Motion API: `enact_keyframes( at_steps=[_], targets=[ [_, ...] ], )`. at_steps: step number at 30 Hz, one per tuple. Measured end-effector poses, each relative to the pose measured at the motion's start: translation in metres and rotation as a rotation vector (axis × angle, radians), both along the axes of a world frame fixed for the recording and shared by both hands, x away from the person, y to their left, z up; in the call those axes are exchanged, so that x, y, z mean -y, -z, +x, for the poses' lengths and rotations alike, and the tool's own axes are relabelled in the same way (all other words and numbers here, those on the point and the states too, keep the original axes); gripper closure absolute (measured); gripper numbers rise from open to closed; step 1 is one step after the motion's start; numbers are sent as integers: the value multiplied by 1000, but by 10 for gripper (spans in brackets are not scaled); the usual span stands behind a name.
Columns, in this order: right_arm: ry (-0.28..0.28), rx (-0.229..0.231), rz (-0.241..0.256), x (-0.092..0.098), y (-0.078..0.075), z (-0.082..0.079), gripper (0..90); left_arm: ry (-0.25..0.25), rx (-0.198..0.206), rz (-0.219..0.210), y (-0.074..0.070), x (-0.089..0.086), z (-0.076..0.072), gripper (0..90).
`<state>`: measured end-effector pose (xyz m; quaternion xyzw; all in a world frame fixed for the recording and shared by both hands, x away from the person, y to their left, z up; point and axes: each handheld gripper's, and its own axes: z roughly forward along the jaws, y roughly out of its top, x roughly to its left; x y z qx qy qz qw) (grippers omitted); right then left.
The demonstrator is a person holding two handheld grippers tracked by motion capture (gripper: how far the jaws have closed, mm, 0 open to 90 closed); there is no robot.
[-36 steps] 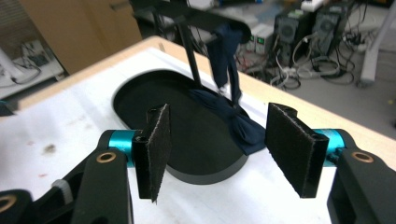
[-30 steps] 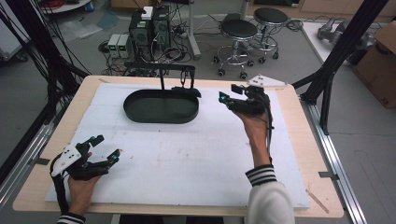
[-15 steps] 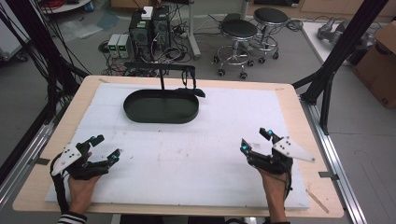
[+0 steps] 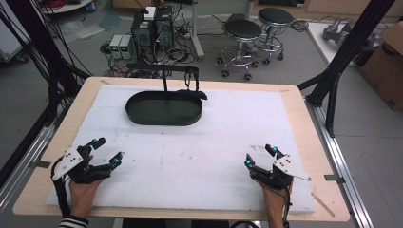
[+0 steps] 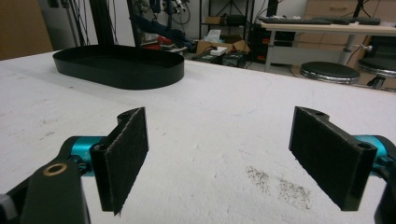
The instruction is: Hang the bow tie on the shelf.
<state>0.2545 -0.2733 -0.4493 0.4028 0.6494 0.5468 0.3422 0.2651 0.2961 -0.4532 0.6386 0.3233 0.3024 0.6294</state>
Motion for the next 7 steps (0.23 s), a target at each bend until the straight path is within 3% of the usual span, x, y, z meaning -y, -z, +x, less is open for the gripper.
enact_keyframes(
  at_steps=[7],
  targets=[
    [17,49,-3,0,2,-5,163,-3,-2,-12,0,-1,0,135]
  ],
)
